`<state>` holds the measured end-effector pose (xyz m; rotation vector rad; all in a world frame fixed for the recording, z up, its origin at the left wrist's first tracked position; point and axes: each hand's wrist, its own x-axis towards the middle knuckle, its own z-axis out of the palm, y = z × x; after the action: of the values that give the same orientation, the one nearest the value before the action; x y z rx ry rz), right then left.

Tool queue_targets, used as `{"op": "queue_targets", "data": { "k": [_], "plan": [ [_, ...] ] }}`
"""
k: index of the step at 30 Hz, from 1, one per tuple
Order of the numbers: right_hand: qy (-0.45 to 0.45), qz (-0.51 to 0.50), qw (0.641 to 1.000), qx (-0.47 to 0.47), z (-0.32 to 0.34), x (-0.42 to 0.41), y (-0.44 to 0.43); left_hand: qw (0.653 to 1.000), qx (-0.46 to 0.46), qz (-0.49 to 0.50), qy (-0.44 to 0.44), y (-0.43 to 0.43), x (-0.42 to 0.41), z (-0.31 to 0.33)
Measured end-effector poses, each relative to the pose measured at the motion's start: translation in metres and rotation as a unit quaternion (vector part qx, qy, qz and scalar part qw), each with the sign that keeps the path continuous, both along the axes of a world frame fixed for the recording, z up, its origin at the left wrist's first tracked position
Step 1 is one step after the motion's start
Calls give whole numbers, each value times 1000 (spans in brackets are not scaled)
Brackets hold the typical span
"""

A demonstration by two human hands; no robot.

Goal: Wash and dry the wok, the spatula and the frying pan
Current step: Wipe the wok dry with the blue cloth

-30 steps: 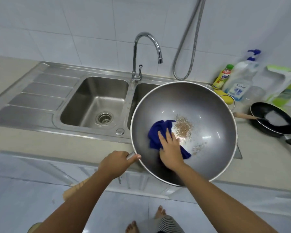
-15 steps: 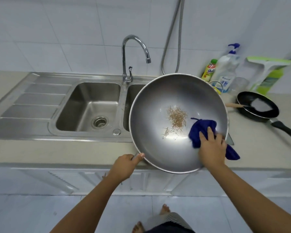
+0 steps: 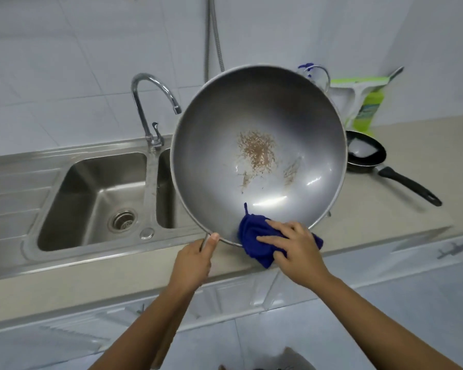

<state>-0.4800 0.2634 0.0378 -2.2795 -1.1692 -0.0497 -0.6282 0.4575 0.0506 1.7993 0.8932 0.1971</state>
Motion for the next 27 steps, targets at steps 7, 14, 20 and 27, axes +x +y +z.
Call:
{"op": "queue_targets", "data": {
  "k": [7,14,20,27],
  "plan": [
    [-97,-287,949,94,0,88,-60,996,70,-31,-39,-22,66,33],
    [-11,-372,927,41,-20,167,-96,980,197,-13,1,-57,123,38],
    [28,-320,934,-155,-59,189,-112,989,145,7,-12,-80,162,40],
    [68,-262,946,-180,-68,212,-123,993,115,29,-27,-94,188,46]
  ]
}}
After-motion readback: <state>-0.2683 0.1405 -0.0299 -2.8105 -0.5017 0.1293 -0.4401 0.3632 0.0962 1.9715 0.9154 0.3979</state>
